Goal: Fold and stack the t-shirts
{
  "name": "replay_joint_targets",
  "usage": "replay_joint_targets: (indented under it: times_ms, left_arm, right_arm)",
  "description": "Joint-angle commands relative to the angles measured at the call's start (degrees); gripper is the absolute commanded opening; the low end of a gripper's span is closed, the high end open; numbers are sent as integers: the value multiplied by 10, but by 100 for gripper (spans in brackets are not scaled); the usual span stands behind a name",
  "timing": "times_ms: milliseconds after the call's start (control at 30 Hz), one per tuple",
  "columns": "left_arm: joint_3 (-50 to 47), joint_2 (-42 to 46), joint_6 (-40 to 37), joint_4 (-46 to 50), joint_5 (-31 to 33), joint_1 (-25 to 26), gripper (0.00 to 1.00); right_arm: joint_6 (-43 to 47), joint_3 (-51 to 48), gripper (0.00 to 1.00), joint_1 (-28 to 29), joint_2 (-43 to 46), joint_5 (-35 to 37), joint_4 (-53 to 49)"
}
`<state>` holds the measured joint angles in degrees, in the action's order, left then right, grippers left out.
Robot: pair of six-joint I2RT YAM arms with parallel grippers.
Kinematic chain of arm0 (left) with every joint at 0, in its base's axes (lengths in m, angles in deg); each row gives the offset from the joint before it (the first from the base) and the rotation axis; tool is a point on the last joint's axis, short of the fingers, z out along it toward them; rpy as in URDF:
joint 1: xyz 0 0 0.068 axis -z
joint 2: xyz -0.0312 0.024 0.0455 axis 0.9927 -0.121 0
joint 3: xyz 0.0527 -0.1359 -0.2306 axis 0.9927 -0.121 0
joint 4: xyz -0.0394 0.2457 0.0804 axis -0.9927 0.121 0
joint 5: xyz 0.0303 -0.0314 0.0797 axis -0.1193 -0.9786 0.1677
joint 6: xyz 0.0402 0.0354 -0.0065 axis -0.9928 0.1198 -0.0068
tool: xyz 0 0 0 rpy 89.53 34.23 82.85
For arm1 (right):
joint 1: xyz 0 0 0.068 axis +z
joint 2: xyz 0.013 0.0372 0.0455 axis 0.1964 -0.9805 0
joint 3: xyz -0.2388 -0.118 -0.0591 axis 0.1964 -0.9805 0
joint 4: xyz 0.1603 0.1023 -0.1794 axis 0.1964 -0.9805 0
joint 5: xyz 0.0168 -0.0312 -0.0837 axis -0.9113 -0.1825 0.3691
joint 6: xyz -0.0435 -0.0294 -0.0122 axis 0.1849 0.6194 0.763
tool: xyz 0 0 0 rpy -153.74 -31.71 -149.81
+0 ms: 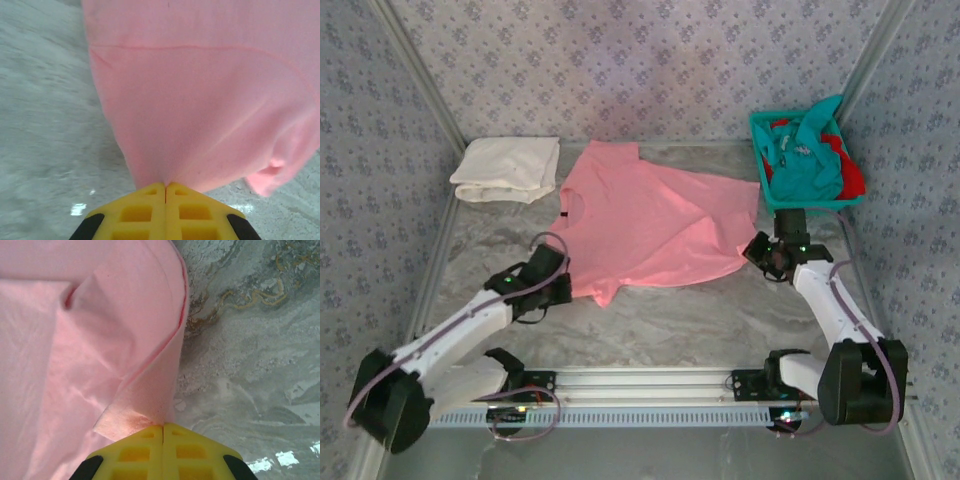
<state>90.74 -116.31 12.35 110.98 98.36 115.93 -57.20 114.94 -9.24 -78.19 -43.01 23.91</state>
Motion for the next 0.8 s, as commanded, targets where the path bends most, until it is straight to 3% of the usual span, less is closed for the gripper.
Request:
replay_joint_targets:
  times_ms: [0,233,500,600,767]
  left_arm:
    - [15,45,-20,78,6,-23,0]
    - [-26,26,12,38,-79,-20,0]
    - [-14,119,37,80,-55,20,0]
    - [13,140,40,120,-19,28,0]
    - [28,154,12,101,14,24,0]
  right_arm:
    - [11,1,0,-7,17,-7,-42]
    - [11,-64,0,-13,24,-17,-49]
    - [11,-96,0,-19,127,-12,-134]
    - [11,-89,0,-30,151,-11,-146]
    - [11,-70,0,-50,158,-17,-131]
